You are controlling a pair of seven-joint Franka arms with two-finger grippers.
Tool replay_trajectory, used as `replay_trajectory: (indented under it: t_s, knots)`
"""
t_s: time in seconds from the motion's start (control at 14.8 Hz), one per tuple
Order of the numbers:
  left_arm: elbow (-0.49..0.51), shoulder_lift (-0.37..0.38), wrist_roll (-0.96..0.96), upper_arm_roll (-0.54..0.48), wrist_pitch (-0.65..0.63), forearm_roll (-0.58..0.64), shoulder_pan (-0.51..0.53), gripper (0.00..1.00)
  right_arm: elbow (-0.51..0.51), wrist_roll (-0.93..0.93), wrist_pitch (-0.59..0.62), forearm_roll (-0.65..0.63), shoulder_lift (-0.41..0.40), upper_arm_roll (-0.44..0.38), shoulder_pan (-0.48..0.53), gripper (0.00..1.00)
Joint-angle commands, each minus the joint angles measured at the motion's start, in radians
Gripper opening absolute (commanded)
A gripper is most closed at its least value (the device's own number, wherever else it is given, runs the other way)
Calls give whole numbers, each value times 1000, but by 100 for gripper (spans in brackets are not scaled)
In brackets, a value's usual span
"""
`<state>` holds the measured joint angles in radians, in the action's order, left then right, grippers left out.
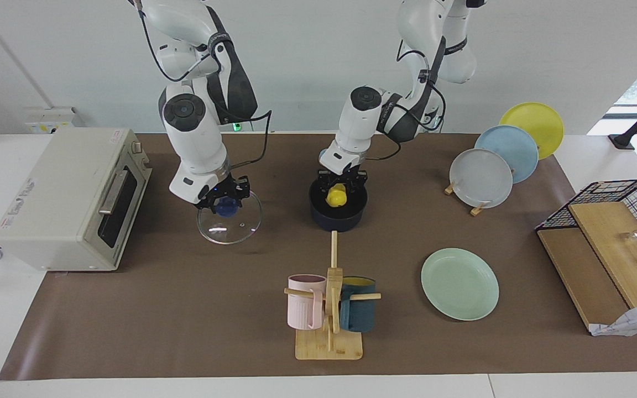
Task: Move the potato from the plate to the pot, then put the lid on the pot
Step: 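Lift the potato with the left gripper while the right gripper grasps the lid, then lower the potato into the black saucepan and open the left gripper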
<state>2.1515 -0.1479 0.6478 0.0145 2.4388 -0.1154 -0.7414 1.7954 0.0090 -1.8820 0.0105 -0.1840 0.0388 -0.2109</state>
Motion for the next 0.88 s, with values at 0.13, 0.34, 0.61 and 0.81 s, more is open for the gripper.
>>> replay_trajectory:
  t_s: [0.13,0.34,0.61,0.81]
  knots:
    - [44,-7,41,-22,42,28,-56,0,-27,52,27,-1,-8,4,4,0]
    - [59,-10,73,-24,66,39,-76,0,-25,52,26,0,-8,4,4,0]
    - [57,-12,75,-25,69,82,-67,0,-25,54,27,6,-8,4,4,0]
    - [59,-22,75,-27,69,105,-61,0,-27,66,26,8,-8,6,-2,0]
